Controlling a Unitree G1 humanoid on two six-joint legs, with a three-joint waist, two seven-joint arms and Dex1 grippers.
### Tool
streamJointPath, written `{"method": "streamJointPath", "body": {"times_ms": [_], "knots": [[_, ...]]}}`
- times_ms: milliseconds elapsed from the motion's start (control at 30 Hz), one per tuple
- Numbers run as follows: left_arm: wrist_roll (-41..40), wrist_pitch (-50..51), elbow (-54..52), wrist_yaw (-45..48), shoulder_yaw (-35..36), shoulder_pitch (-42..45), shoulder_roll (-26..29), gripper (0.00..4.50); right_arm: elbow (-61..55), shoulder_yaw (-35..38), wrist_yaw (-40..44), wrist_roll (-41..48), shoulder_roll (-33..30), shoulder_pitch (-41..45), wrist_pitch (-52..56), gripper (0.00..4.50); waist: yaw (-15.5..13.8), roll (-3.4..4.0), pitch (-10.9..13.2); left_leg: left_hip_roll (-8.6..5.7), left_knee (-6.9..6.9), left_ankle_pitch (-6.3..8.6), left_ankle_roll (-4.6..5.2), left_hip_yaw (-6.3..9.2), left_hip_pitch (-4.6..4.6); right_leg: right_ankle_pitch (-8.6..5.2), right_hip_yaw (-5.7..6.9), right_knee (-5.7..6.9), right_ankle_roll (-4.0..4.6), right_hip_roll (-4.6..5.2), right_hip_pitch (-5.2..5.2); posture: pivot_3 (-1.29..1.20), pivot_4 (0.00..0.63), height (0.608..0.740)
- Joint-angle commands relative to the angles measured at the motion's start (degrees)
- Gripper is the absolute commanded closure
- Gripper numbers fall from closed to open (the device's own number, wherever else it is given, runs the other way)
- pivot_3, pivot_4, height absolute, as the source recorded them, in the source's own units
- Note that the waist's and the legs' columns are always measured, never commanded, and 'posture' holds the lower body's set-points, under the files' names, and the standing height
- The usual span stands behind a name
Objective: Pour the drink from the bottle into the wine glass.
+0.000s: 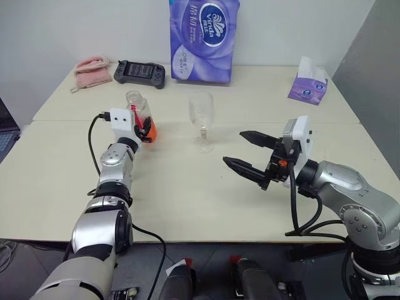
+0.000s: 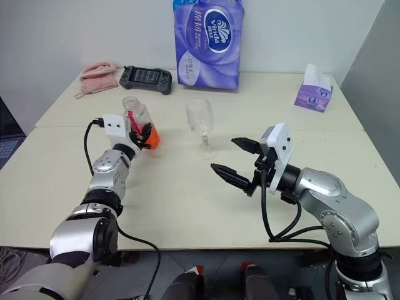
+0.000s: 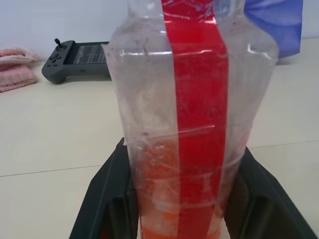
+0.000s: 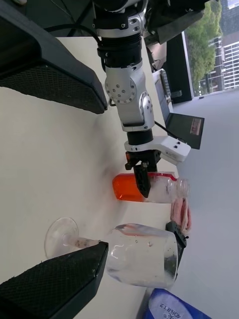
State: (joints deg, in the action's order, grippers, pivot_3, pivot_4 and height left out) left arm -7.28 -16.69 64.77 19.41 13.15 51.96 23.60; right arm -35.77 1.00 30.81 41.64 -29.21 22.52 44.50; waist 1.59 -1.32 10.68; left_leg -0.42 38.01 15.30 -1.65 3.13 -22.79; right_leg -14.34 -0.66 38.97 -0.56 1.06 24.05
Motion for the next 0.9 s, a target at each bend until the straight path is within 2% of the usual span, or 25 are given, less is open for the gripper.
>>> {"method": "streamJointPath", "body": {"times_ms": [33,367,900], "knots": [[1.76,-2.08,-1.38,0.37,-1.16,2.03,1.8,2.79,-1.15,0.95,-0.68,-0.68,-0.16,0.53,-1.77,0.0,0.0,0.0,0.0,0.0,0.0,0.0,0.0,0.0,0.0,0.0,0.0,0.0,0.0,0.0,0.0,0.0,0.15,0.74],[5.51,-2.48,-4.35,5.02,-5.26,6.35,4.79,2.79,3.28,0.73,-2.67,-5.05,2.85,4.1,-6.39,0.0,-0.01,-0.01,0.01,-0.03,0.01,0.0,0.0,-0.06,-0.05,0.0,0.04,0.0,0.0,-0.02,0.02,0.0,0.15,0.74],[12.22,-7.02,-4.21,9.93,-12.1,11.55,8.22,2.79,8.61,0.63,-1.31,-8.94,3.37,7.37,-12.14,0.0,0.0,-0.01,0.01,-0.06,0.03,0.0,0.0,-0.12,-0.08,0.0,0.04,0.01,0.0,-0.04,0.04,0.0,0.15,0.74]]}}
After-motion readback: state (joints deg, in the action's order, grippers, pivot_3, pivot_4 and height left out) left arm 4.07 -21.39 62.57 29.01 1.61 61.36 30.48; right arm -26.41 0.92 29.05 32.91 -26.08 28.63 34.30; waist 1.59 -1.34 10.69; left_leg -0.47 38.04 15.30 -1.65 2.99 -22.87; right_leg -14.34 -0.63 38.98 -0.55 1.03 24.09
